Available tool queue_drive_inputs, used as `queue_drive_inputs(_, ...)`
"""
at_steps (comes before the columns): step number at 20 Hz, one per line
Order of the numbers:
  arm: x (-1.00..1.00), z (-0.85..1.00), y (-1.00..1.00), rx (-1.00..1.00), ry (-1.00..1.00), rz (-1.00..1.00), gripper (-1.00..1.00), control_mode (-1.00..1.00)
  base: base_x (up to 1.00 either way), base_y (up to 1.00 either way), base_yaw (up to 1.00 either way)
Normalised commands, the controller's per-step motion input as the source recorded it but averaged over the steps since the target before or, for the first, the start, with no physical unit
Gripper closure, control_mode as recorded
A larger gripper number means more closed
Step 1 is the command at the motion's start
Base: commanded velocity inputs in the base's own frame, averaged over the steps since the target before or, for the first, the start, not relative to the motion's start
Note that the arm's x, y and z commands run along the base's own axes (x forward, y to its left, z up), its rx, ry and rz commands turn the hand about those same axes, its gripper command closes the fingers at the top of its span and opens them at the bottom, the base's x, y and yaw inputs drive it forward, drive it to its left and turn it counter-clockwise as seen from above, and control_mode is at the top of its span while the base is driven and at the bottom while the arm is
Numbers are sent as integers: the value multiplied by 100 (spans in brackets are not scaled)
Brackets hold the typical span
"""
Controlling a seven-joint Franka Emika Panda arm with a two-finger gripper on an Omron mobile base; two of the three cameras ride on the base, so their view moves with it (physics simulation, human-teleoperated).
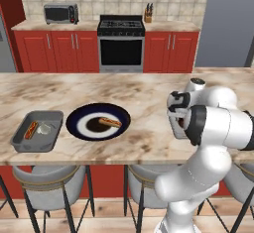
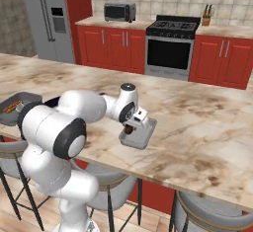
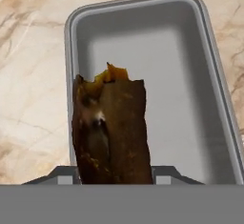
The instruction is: Place one cooked food and one vegetable from the large plate to each tupperware container.
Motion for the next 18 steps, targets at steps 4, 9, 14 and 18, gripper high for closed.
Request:
queue_drive_inputs(4,31,-31,-11,0,0,-8,100,-100,0,0,0)
queue_drive_inputs(9,50,-15,-1,0,0,-7,100,-100,0,0,0)
queue_drive_inputs(14,5,-30,-7,2,1,-2,100,-100,0,0,0)
queue_drive_inputs(18,0,-36,0,2,5,-1,-100,-100,0,0,0)
